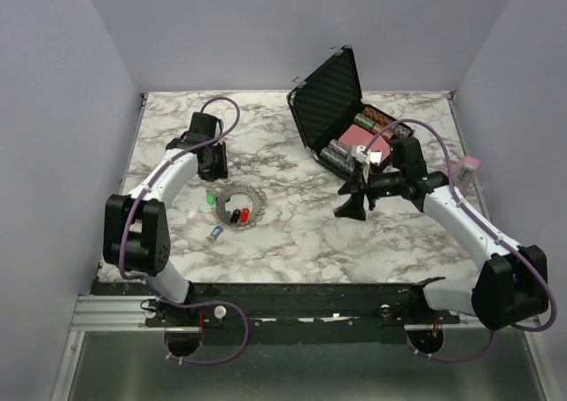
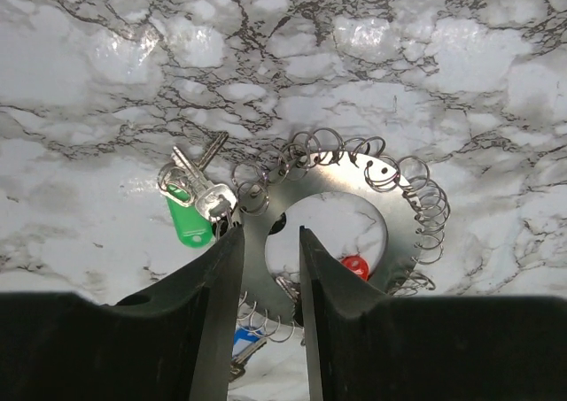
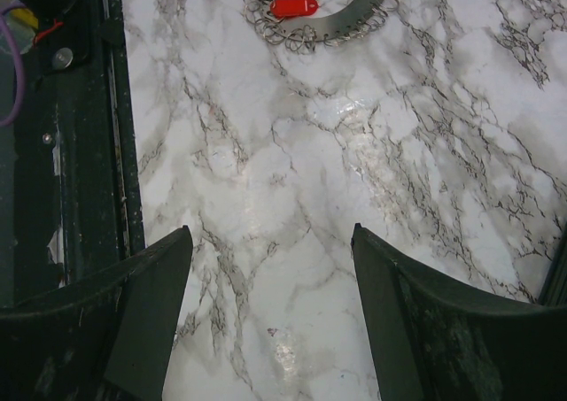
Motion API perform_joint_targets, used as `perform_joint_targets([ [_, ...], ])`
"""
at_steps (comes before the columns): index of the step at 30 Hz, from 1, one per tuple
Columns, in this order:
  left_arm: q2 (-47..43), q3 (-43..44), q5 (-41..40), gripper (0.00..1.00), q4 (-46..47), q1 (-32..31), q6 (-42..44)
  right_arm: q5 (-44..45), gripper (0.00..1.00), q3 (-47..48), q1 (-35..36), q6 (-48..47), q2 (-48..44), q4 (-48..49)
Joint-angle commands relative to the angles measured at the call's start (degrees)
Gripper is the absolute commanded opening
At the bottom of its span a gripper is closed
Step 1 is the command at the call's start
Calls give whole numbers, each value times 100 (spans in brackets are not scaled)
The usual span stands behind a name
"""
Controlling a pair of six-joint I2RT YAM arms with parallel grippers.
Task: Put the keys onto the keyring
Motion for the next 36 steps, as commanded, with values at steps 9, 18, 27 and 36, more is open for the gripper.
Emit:
perform_joint_targets([
  [9, 535, 254, 350, 38, -158, 2, -397, 26, 81, -27, -32, -41, -51, -44],
  [18, 1115, 1063, 467, 36, -1062, -173, 622, 44, 81, -35, -23, -50, -51, -52],
  [27, 994, 863, 45, 36, -1310, -551, 887, 61, 81, -35, -23, -50, -59, -44],
  [36, -1079, -1799, 421, 36, 480, -499, -553, 9, 81, -27, -23, -68, -51, -88],
])
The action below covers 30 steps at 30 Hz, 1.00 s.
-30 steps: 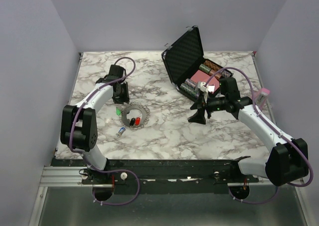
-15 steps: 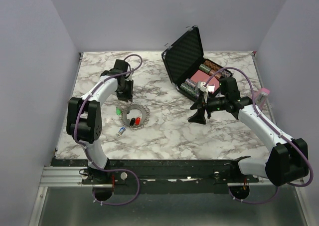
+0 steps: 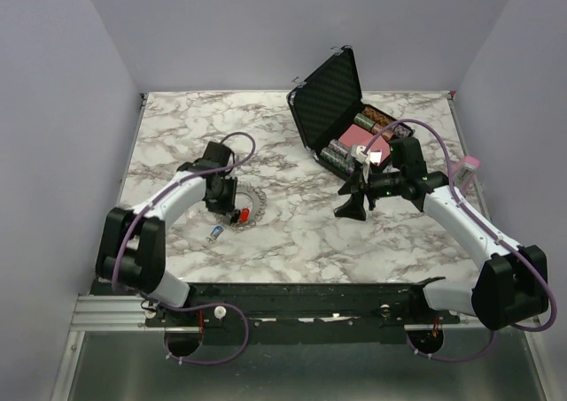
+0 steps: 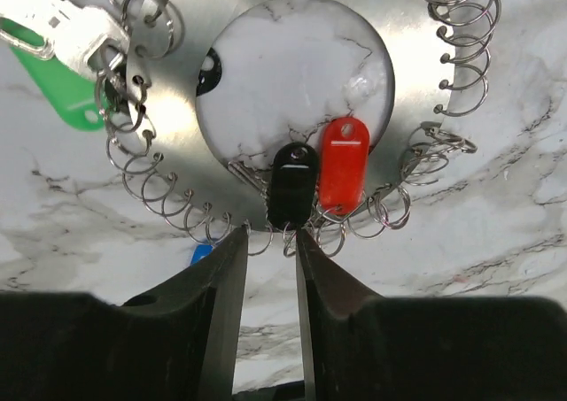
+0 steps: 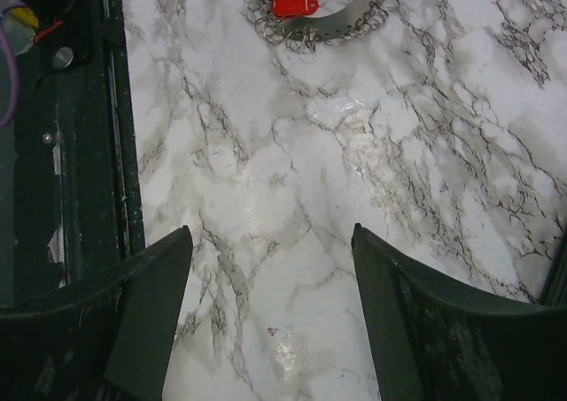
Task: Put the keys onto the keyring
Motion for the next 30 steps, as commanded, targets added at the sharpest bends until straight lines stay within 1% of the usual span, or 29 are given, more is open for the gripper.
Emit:
perform_joint_targets([
  [1, -1138, -1166, 354, 36, 1296, 305, -1065, 20, 81, -9, -32, -66, -59, -85],
  [6, -1886, -2099, 794, 36, 2324, 824, -1708, 20, 81, -27, -32, -66, -51, -77],
  [9, -2062, -2600, 1224, 36, 2983, 1359, -2085, 11, 81, -27, -14, -74, -51, -77],
  [10, -2097, -2706, 1390, 35, 3151, 1587, -2191, 20, 81, -27, -23, -66, -42, -77],
  [11, -2132, -2812, 1540, 35, 3344, 1685, -2288, 20, 81, -27, -23, -74, -50, -77],
  [12, -2159, -2848, 1594, 35, 3424, 1938, -2358, 11, 81, -35, -23, -74, -42, -77],
  [14, -2229, -2866, 1577, 35, 3469, 2098, -2438, 11, 81, -27, -23, -74, -24, -77],
  [17, -2413, -2953, 1384, 34, 3495, 2248, -2535, 28, 81, -27, -23, -74, -24, -77],
  [23, -2519, -3120, 1208, 33, 3521, 2345, -2710, 28, 81, -27, -23, -83, -15, -77],
  [30, -2774, -3559, 1304, 31, 3732, 2345, -2956, 28, 81, -18, -14, -83, -7, -85],
])
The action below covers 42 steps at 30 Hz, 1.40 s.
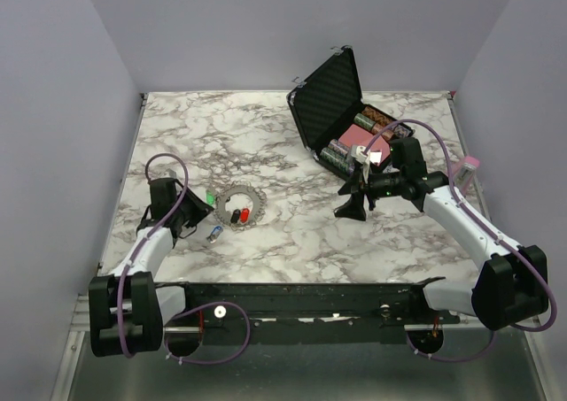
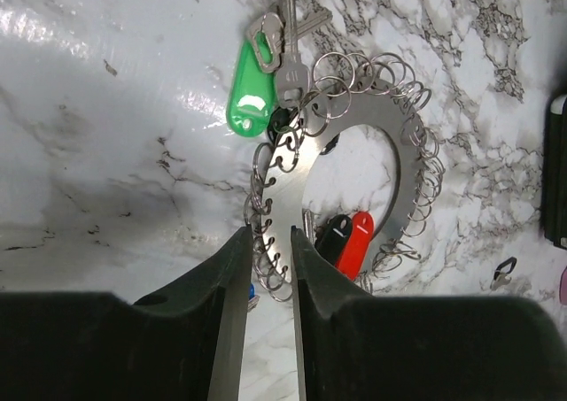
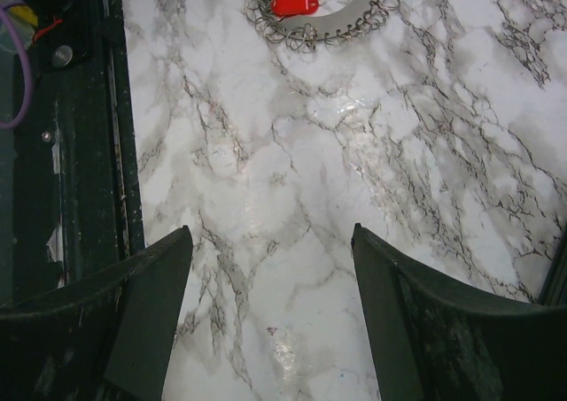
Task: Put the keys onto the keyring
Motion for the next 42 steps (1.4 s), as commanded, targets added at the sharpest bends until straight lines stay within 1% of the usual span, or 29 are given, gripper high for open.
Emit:
perform_joint_targets([
  [1, -147, -220, 93, 31, 233, 48, -268, 26, 81, -27, -23, -48, -7, -66],
  [4, -77, -264, 85, 28, 251, 39, -312, 26, 81, -27, -32, -48, -7, -66],
  [10, 142, -291, -3, 27, 287, 39, -347, 18, 81, -18, -32, -48, -15, -75],
  [21, 415, -238, 111, 27, 286, -40, -321, 18, 81, -9, -23, -57, -24, -83],
  [29, 336, -185, 23, 27, 128, -180, -339, 0, 81, -9, -6, -66, -24, -92],
  [36, 319, -36, -205, 28, -258, -409, -409, -26, 81, 9, -23, -83, -50, -127],
  [42, 266, -62, -328, 27, -303, -479, -462, -27, 81, 35, -14, -110, -68, -171],
])
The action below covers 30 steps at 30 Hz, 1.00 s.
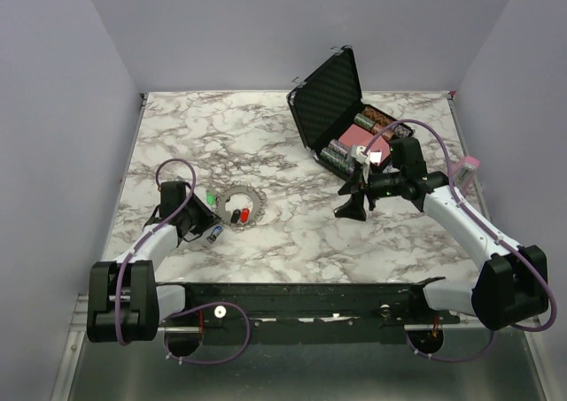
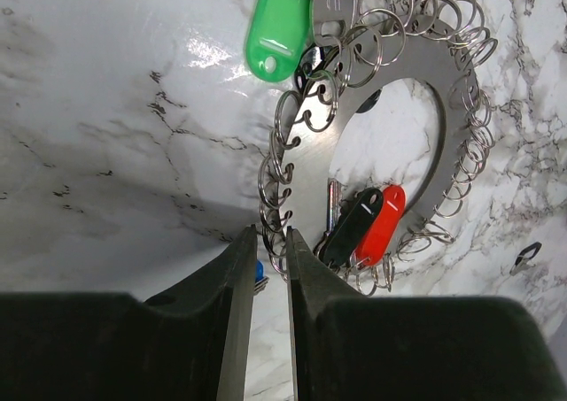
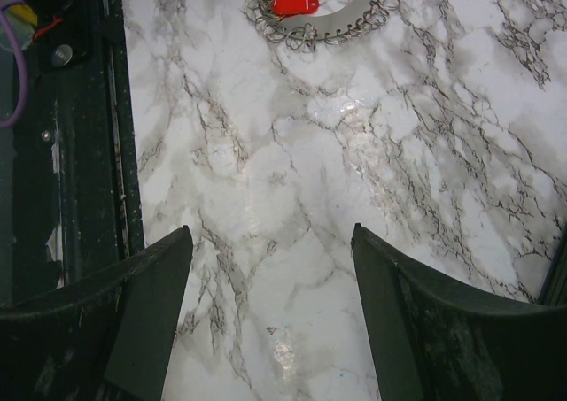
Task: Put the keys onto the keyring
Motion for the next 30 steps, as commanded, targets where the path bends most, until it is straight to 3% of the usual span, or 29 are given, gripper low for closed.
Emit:
perform_joint_targets([
  [1, -104, 124, -237, 27, -148, -49, -99, -33, 81, 26, -23, -92, -77, -162],
  [11, 46, 238, -167, 25, 37, -40, -170, -24, 81, 35, -14, -101, -86, -163],
  [15, 72, 247, -149, 19, 55, -40, -178, -15, 81, 35, -23, -101, -86, -171],
  [30, 151, 343, -114, 26, -42, -40, -152, -15, 81, 61, -14, -136, -103, -224],
])
